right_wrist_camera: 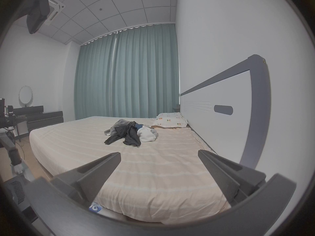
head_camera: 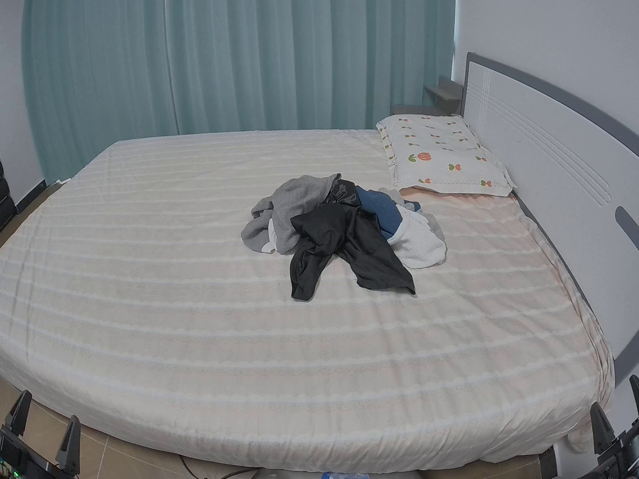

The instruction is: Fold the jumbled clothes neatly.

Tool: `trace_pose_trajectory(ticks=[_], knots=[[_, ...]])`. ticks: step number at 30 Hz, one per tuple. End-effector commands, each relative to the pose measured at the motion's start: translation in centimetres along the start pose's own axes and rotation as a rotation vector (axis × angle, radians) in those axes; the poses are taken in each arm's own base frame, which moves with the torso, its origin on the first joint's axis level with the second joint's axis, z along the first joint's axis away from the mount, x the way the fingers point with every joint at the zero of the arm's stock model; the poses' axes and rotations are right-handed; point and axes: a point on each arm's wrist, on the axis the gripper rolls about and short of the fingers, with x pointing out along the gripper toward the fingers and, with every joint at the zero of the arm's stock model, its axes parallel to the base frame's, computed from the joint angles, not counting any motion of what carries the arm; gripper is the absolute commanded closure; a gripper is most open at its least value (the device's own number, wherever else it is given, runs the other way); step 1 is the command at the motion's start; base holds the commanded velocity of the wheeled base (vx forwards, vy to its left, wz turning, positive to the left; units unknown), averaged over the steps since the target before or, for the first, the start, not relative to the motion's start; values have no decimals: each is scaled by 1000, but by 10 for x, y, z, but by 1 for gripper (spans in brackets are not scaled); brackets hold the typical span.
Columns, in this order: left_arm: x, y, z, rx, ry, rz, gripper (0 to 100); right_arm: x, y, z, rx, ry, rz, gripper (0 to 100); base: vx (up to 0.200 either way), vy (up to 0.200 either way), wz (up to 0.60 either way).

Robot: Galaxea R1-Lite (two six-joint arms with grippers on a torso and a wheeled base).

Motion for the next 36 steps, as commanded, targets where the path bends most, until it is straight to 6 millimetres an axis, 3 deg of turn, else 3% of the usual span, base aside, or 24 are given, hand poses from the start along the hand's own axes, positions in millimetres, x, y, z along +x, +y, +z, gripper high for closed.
trace_pose_trajectory(ticks=[1,4,8,11,13,14,15,16,17,18,24,25,27,32,36], knots=[[0,0,-5,0,3,1,0,14,0,80,32,-28,40,0,0,0,0],[0,0,-5,0,3,1,0,32,0,80,-12,81,87,0,0,0,0],[0,0,-4,-2,1,-1,0,77,1,75,12,318,149,0,0,0,0],[0,0,-4,-2,1,1,0,114,5,74,45,429,198,0,0,0,0],[0,0,-4,-2,1,-1,0,152,16,72,84,494,251,0,0,0,0],[0,0,-4,-2,1,-1,0,152,16,72,84,494,251,0,0,0,0],[0,0,-4,-2,1,-1,0,185,27,69,119,528,261,0,0,0,0],[0,0,-5,-2,3,-1,0,202,33,66,135,541,257,0,0,0,0],[0,0,-5,-2,3,-1,0,202,33,66,135,541,257,0,0,0,0],[0,0,-5,-2,3,-1,0,238,47,55,159,576,236,0,0,0,0],[0,0,-5,-3,3,-1,0,331,84,20,209,600,167,0,0,0,0],[0,0,-4,-3,1,-1,0,333,85,19,209,601,164,0,0,0,0],[0,0,-4,-5,1,1,0,373,100,-4,216,623,133,0,0,0,0],[0,0,-5,-5,3,-1,0,432,120,-46,220,609,62,0,0,0,0],[0,0,-5,-3,3,1,0,455,126,-68,214,624,37,0,0,0,0]])
